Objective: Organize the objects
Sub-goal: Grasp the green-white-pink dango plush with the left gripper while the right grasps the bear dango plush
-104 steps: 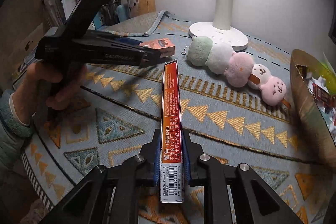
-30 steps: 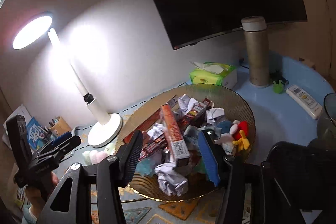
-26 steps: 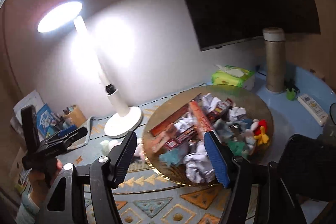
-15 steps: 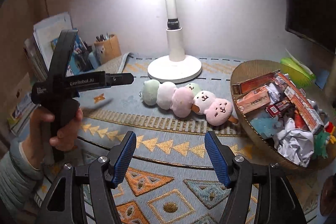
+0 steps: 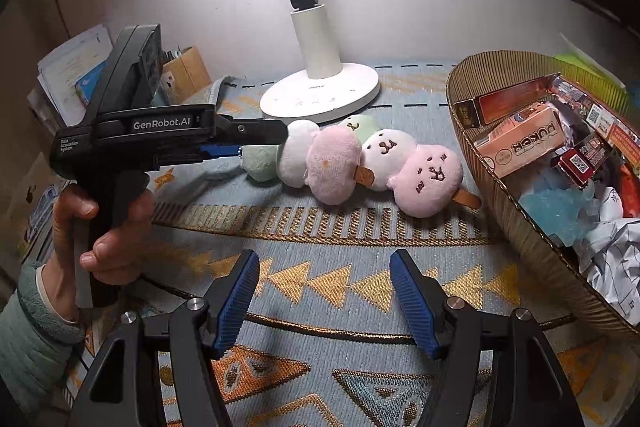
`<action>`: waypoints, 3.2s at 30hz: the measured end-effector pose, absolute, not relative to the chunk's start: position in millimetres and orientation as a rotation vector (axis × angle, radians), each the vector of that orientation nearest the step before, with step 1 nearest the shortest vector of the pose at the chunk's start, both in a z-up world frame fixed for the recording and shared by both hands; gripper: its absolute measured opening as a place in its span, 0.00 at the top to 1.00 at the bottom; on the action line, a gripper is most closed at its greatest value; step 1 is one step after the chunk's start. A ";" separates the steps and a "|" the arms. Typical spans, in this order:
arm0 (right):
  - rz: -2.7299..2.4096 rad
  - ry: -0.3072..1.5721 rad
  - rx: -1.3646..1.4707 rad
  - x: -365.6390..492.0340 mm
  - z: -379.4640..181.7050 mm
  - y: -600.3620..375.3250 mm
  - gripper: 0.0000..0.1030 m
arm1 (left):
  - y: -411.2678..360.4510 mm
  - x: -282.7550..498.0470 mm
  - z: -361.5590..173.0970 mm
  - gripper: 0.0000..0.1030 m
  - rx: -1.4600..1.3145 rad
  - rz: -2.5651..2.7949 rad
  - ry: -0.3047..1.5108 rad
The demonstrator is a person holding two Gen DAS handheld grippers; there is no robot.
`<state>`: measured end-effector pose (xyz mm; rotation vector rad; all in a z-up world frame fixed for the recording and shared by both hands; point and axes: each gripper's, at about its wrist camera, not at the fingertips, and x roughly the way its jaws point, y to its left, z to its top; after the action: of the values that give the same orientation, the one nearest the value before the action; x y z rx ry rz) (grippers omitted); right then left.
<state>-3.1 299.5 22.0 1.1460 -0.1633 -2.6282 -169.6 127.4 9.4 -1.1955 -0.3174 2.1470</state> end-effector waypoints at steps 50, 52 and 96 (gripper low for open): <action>-2.491 0.504 1.859 -184.7 22.1 240.6 0.27 | 36.7 -96.0 33.9 0.01 -0.933 2.580 0.038; -2.470 0.457 1.879 -187.3 21.1 243.9 0.28 | 47.2 -102.5 26.4 0.01 -0.977 2.583 0.123; -2.592 0.036 1.351 87.9 28.0 279.6 0.19 | 36.2 15.1 19.4 0.28 -1.140 2.650 0.398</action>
<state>87.9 279.6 28.0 1.3508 0.0359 -2.5919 15.1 36.2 19.4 -1.1396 0.3980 2.6504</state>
